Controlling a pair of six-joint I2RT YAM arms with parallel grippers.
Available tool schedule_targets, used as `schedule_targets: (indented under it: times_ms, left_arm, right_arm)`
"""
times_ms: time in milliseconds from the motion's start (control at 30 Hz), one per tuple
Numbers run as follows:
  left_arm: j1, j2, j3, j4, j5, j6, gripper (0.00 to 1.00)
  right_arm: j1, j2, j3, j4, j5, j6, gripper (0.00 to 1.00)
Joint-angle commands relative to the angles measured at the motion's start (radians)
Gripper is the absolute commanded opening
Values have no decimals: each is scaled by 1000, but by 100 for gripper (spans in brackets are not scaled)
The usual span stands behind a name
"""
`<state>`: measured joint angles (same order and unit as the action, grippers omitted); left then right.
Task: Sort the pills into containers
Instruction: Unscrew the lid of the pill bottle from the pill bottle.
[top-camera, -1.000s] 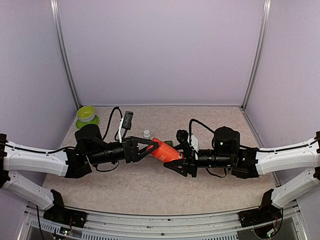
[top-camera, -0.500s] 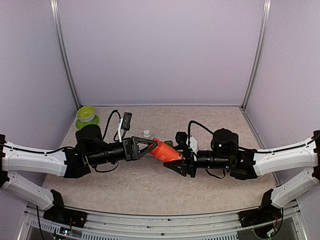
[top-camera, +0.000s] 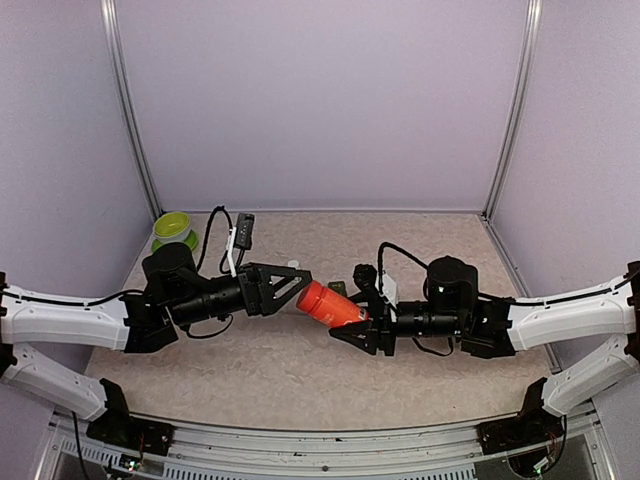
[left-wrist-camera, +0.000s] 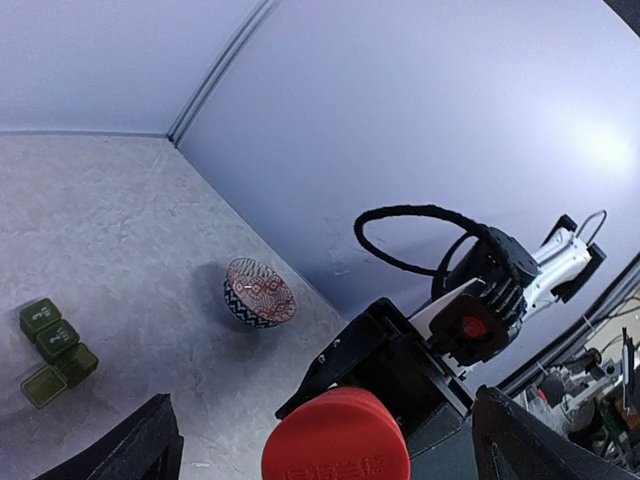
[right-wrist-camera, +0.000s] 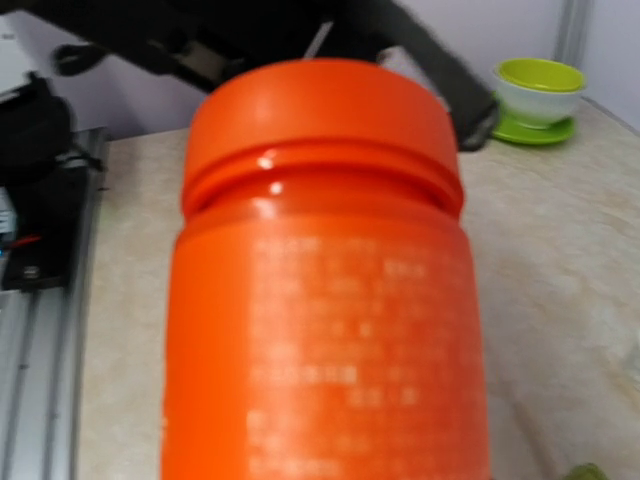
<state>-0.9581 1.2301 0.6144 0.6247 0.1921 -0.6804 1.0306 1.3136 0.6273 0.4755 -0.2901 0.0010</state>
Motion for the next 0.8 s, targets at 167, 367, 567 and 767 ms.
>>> schedule_targets:
  times_ms: [167, 367, 567, 767]
  left_arm:
    - [-5, 16, -7, 211, 291, 176, 99]
    - [-44, 34, 1, 198, 305, 229, 99]
    - [-52, 43, 0, 187, 307, 250, 95]
    - [-55, 30, -8, 173, 280, 270, 90]
  right_arm:
    - [-1, -7, 54, 58, -202, 100, 28]
    - [-1, 7, 61, 79, -225, 127, 29]
    - [-1, 22, 64, 82, -229, 136, 29]
    - [-1, 25, 70, 47, -126, 137, 30]
